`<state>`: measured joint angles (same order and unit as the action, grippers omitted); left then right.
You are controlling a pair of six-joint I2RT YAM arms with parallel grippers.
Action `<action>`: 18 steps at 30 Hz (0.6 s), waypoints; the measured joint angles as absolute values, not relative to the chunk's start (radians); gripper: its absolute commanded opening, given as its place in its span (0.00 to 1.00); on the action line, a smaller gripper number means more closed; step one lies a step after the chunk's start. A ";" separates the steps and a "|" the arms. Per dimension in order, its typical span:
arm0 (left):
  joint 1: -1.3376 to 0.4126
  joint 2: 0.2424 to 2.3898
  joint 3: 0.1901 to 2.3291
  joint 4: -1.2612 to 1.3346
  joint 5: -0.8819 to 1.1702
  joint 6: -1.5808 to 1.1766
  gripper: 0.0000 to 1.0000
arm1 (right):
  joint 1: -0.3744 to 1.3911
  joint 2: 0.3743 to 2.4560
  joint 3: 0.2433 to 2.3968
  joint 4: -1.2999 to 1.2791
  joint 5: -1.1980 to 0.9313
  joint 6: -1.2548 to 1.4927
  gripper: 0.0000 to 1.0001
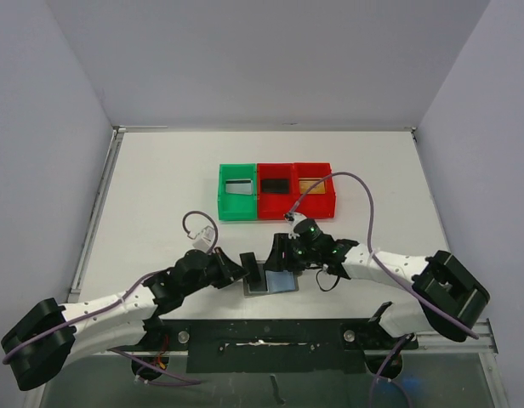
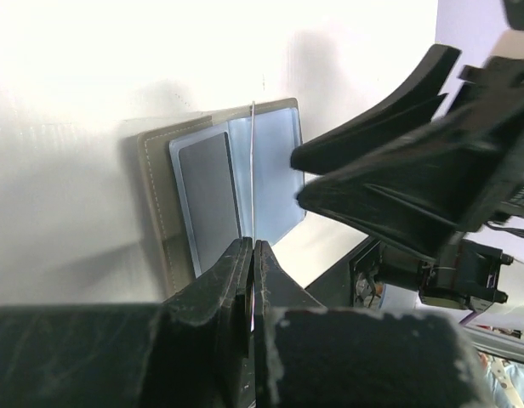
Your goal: Take the credit cards out of the card holder
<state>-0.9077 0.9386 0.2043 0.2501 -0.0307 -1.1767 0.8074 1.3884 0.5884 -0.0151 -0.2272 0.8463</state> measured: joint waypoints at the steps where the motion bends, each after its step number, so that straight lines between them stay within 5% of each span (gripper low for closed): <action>1: -0.908 0.931 0.204 0.244 -0.032 -1.172 0.00 | 0.807 1.360 0.588 -0.017 -0.224 0.842 0.66; 9: -0.886 0.885 0.202 0.243 -0.009 -1.150 0.00 | 0.798 1.166 0.588 -0.037 -0.192 0.827 0.93; 18: -0.736 0.842 0.192 0.313 0.174 -1.113 0.00 | 0.778 1.013 0.580 -0.081 -0.064 0.829 0.98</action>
